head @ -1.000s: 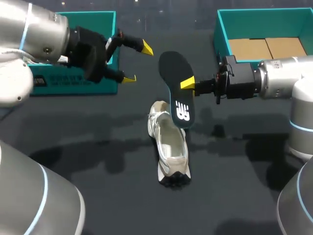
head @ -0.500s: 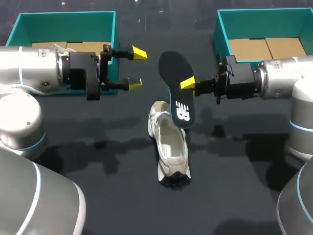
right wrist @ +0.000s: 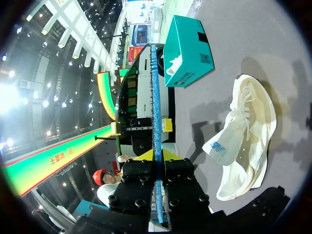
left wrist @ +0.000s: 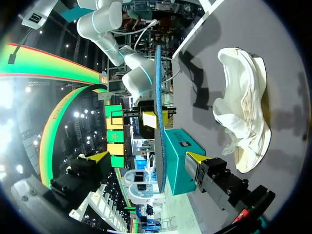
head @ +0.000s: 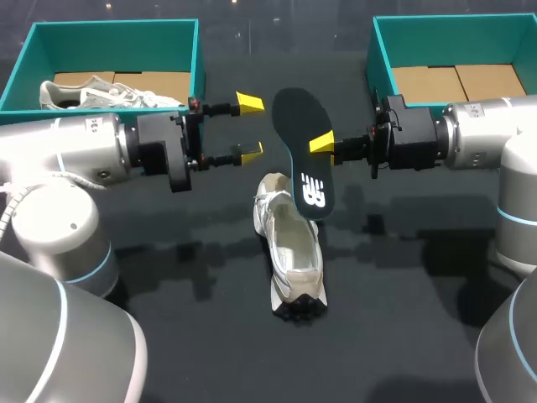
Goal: Take the shoe out of the shoebox, open the shoe tongue, remove and reinsert the insole, then place the shoe into the shoebox
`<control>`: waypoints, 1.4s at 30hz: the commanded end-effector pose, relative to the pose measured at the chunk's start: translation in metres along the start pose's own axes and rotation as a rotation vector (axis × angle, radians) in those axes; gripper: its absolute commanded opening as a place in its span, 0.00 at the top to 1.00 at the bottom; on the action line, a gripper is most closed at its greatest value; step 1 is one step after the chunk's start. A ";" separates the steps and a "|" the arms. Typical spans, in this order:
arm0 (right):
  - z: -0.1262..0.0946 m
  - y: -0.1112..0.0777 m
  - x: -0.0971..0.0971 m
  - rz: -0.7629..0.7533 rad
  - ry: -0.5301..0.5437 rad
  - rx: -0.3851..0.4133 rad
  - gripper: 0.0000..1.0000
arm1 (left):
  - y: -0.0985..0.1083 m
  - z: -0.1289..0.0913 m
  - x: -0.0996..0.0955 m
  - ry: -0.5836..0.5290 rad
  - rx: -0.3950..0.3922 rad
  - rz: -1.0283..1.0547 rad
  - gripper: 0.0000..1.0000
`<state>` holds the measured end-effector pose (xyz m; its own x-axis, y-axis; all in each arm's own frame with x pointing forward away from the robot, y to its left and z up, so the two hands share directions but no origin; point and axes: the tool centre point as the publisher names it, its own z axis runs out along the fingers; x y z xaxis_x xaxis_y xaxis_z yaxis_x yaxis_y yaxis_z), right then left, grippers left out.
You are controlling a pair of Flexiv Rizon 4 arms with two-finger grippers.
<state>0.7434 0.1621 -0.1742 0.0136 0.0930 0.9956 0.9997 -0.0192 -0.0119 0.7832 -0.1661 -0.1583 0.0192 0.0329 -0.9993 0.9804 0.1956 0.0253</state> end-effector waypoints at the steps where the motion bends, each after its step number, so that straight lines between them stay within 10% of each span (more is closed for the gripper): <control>1: 0.001 0.000 0.000 0.000 -0.001 -0.001 1.00 | 0.006 0.018 -0.001 0.044 -0.010 -0.007 0.00; 26: 0.001 0.000 0.000 0.000 -0.001 -0.001 1.00 | 0.003 0.059 0.011 0.084 0.005 -0.074 0.00; 34: 0.005 -0.003 -0.004 -0.027 0.044 0.000 1.00 | 0.005 0.068 0.020 0.085 -0.003 -0.089 0.47; 42: 0.005 -0.004 -0.008 -0.027 0.078 0.000 1.00 | 0.004 0.072 0.026 0.087 0.002 -0.098 0.52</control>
<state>0.7391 0.1652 -0.1797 -0.0136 0.0210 0.9997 0.9997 -0.0175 0.0140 0.8016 -0.2307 -0.1850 -0.0949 0.0982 -0.9906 0.9774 0.1979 -0.0740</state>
